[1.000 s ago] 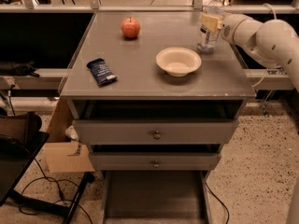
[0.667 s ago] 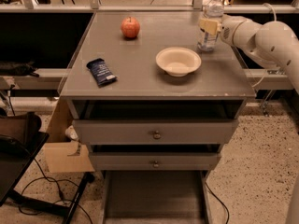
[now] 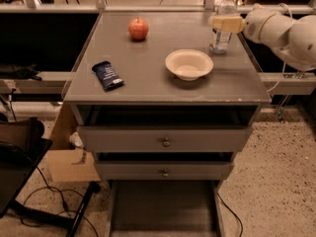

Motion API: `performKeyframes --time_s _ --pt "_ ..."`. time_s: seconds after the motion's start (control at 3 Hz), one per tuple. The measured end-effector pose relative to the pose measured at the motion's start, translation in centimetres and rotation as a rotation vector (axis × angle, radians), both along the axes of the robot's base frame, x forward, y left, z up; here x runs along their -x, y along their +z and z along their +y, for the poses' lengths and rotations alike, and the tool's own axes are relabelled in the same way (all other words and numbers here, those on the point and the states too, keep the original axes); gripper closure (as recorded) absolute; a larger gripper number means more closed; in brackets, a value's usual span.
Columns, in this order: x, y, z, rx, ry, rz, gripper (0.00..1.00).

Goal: Pick blue plastic bottle from bottom drawer and place on counter

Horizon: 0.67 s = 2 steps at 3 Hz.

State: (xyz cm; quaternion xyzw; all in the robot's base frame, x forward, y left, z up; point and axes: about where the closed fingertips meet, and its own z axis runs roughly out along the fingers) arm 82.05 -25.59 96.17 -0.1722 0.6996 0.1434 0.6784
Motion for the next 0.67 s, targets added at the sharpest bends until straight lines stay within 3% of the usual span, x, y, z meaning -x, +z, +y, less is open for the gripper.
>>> performKeyframes --time_s 0.33,0.67 --pt "3.1 2.0 -4.2 0.08 0.039 -0.02 0.0" --pt "7.7 5.9 -10.9 0.203 0.025 -0.025 0.0"
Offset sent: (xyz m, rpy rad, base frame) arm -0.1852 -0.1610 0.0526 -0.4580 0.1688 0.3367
